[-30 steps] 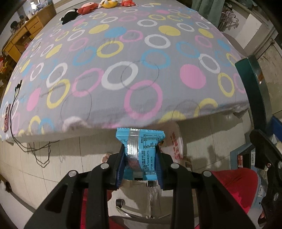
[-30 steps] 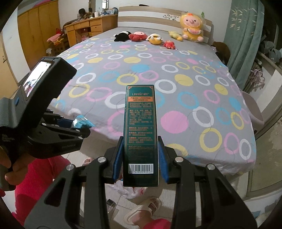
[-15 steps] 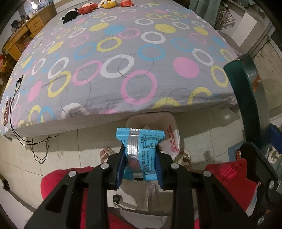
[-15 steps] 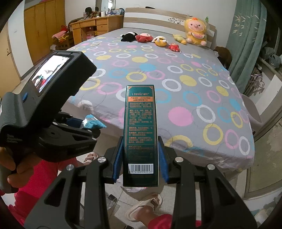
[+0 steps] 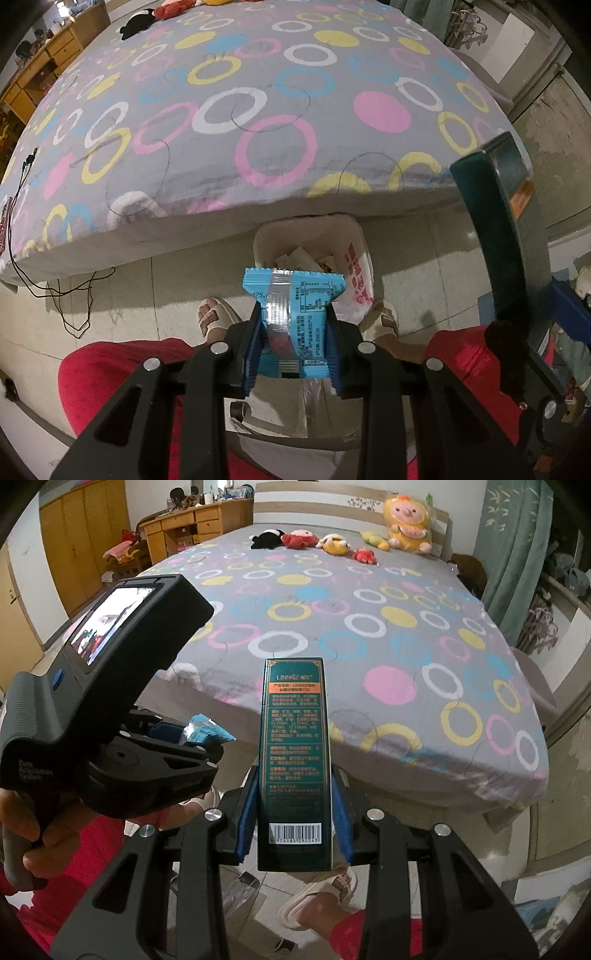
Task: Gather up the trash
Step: 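Lift the blue packet with the left tool while the right tool carries the green box toward the bag, then lower both tools with their items down into the white plastic bag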
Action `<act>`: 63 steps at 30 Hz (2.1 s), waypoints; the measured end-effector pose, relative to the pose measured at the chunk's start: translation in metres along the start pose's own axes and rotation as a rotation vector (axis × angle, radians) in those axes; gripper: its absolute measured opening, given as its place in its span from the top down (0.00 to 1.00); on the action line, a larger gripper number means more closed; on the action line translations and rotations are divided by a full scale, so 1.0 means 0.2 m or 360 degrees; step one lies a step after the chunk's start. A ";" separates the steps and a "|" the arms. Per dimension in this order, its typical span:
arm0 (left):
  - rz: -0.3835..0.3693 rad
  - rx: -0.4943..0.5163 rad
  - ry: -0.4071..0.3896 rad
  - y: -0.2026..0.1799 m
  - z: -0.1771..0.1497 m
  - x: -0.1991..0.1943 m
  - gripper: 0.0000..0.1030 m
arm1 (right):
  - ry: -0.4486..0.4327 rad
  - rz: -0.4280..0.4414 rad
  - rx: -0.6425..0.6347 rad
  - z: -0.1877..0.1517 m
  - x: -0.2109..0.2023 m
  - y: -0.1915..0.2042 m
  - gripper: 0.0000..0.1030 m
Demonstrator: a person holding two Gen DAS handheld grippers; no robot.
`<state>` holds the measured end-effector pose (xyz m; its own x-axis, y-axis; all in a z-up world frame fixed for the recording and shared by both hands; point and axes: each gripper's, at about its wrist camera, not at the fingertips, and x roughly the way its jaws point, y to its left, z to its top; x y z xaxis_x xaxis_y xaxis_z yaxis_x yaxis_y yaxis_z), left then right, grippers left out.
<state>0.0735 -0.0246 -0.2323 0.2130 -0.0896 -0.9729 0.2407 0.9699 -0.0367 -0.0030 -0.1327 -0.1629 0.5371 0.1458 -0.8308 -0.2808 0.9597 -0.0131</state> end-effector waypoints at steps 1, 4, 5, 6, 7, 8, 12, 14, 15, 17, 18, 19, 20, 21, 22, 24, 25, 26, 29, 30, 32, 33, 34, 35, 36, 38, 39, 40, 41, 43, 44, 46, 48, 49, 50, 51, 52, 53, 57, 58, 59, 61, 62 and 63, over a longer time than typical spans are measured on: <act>-0.0001 -0.0001 0.0005 0.00 0.00 0.01 0.71 | 0.0003 -0.0001 0.0001 -0.01 0.01 0.00 0.66; -0.0008 -0.0007 0.0029 0.00 0.00 0.05 0.71 | 0.0023 0.0006 0.0009 -0.03 0.04 0.01 0.66; -0.0009 -0.0008 0.0037 0.00 0.00 0.07 0.71 | 0.0029 0.0008 0.0011 -0.04 0.05 0.01 0.66; -0.0010 -0.0011 0.0043 0.01 0.00 0.08 0.71 | 0.0034 0.0011 0.0015 -0.05 0.06 0.02 0.66; -0.0012 -0.0015 0.0051 0.01 0.00 0.09 0.71 | 0.0039 0.0015 0.0020 -0.05 0.07 0.02 0.66; -0.0016 -0.0018 0.0060 0.01 0.00 0.11 0.71 | 0.0044 0.0018 0.0027 -0.06 0.08 0.02 0.66; -0.0021 -0.0026 0.0091 0.01 0.01 0.17 0.71 | 0.0064 0.0018 0.0044 -0.07 0.13 0.02 0.66; -0.0012 -0.0026 0.0100 0.01 0.01 0.19 0.71 | 0.0078 0.0017 0.0048 -0.08 0.16 0.01 0.66; -0.0007 -0.0027 0.0102 0.01 0.02 0.20 0.71 | 0.0085 0.0018 0.0049 -0.08 0.17 0.01 0.66; -0.0008 -0.0027 0.0119 0.01 0.02 0.24 0.71 | 0.0101 0.0019 0.0057 -0.09 0.20 0.00 0.66; -0.0011 -0.0029 0.0130 0.01 0.02 0.25 0.71 | 0.0107 0.0017 0.0060 -0.09 0.21 0.00 0.66; -0.0011 -0.0027 0.0136 0.00 0.02 0.26 0.71 | 0.0116 0.0017 0.0065 -0.09 0.23 0.00 0.66; -0.0010 -0.0026 0.0143 0.00 0.02 0.28 0.71 | 0.0127 0.0020 0.0070 -0.10 0.25 -0.01 0.66; -0.0008 -0.0026 0.0148 0.00 0.03 0.29 0.71 | 0.0135 0.0022 0.0075 -0.10 0.26 -0.01 0.66; -0.0009 -0.0025 0.0154 0.00 0.03 0.30 0.71 | 0.0148 0.0026 0.0080 -0.10 0.28 -0.01 0.66; -0.0011 -0.0024 0.0166 0.00 0.04 0.33 0.71 | 0.0166 0.0027 0.0084 -0.11 0.31 -0.02 0.66; -0.0006 -0.0021 0.0173 0.00 0.05 0.35 0.71 | 0.0171 0.0029 0.0085 -0.11 0.32 -0.02 0.66; -0.0006 -0.0022 0.0179 0.00 0.05 0.36 0.71 | 0.0179 0.0029 0.0087 -0.11 0.33 -0.02 0.66; -0.0015 -0.0035 0.0204 0.01 0.06 0.40 0.71 | 0.0198 0.0036 0.0095 -0.11 0.38 -0.03 0.66; -0.0016 -0.0041 0.0211 0.01 0.07 0.41 0.71 | 0.0202 0.0033 0.0093 -0.11 0.39 -0.03 0.66; -0.0021 -0.0054 0.0223 0.02 0.08 0.43 0.71 | 0.0207 0.0026 0.0086 -0.11 0.41 -0.03 0.66; -0.0023 -0.0060 0.0230 0.02 0.08 0.44 0.71 | 0.0211 0.0026 0.0085 -0.11 0.42 -0.03 0.66; -0.0023 -0.0063 0.0236 0.02 0.09 0.45 0.71 | 0.0216 0.0026 0.0085 -0.11 0.43 -0.03 0.66; -0.0023 -0.0068 0.0240 0.03 0.09 0.46 0.71 | 0.0222 0.0026 0.0088 -0.11 0.44 -0.03 0.66; -0.0024 -0.0075 0.0247 0.03 0.09 0.47 0.71 | 0.0227 0.0029 0.0091 -0.12 0.45 -0.03 0.66; -0.0027 -0.0086 0.0262 0.04 0.09 0.49 0.71 | 0.0244 0.0035 0.0098 -0.12 0.48 -0.04 0.66; -0.0030 -0.0092 0.0270 0.04 0.10 0.50 0.71 | 0.0250 0.0037 0.0101 -0.12 0.49 -0.04 0.66; -0.0033 -0.0098 0.0281 0.05 0.10 0.52 0.71 | 0.0258 0.0040 0.0104 -0.13 0.51 -0.04 0.66; -0.0035 -0.0103 0.0293 0.05 0.10 0.54 0.71 | 0.0268 0.0041 0.0105 -0.13 0.52 -0.04 0.66; -0.0035 -0.0114 0.0313 0.06 0.10 0.57 0.71 | 0.0283 0.0041 0.0108 -0.14 0.55 -0.04 0.66; -0.0035 -0.0118 0.0323 0.06 0.10 0.59 0.71 | 0.0293 0.0044 0.0112 -0.14 0.57 -0.05 0.66; -0.0033 -0.0129 0.0345 0.07 0.10 0.62 0.71 | 0.0312 0.0047 0.0119 -0.16 0.60 -0.05 0.66; -0.0033 -0.0140 0.0366 0.08 0.11 0.65 0.71 | 0.0328 0.0052 0.0128 -0.16 0.63 -0.06 0.66; -0.0033 -0.0143 0.0372 0.08 0.11 0.67 0.71 | 0.0338 0.0052 0.0132 -0.17 0.65 -0.06 0.66; -0.0030 -0.0145 0.0380 0.08 0.11 0.68 0.71 | 0.0343 0.0051 0.0133 -0.17 0.66 -0.07 0.66; -0.0026 -0.0150 0.0387 0.08 0.11 0.70 0.71 | 0.0350 0.0052 0.0133 -0.18 0.68 -0.07 0.66; -0.0024 -0.0154 0.0393 0.08 0.11 0.71 0.71 | 0.0358 0.0053 0.0133 -0.19 0.70 -0.07 0.66; -0.0024 -0.0162 0.0406 0.08 0.11 0.73 0.71 | 0.0367 0.0052 0.0132 -0.20 0.72 -0.07 0.66; -0.0035 -0.0183 0.0452 0.10 0.11 0.81 0.71 | 0.0409 0.0058 0.0136 -0.22 0.79 -0.09 0.66; -0.0036 -0.0190 0.0461 0.10 0.12 0.83 0.71 | 0.0422 0.0060 0.0144 -0.23 0.82 -0.09 0.66; -0.0036 -0.0196 0.0467 0.11 0.12 0.84 0.71 | 0.0430 0.0061 0.0148 -0.24 0.84 -0.09 0.66; -0.0036 -0.0198 0.0481 0.11 0.12 0.87 0.71 | 0.0445 0.0062 0.0156 -0.25 0.87 -0.09 0.66; -0.0032 -0.0199 0.0486 0.11 0.12 0.89 0.71 | 0.0455 0.0067 0.0167 -0.26 0.89 -0.10 0.66; -0.0033 -0.0199 0.0494 0.10 0.12 0.92 0.71 | 0.0464 0.0073 0.0180 -0.27 0.91 -0.10 0.66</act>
<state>0.1394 -0.0261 -0.4061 -0.0939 -0.0549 -0.9941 0.1199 0.9906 -0.0660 0.0584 -0.1388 -0.3442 0.2706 0.1305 -0.9538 -0.2008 0.9766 0.0766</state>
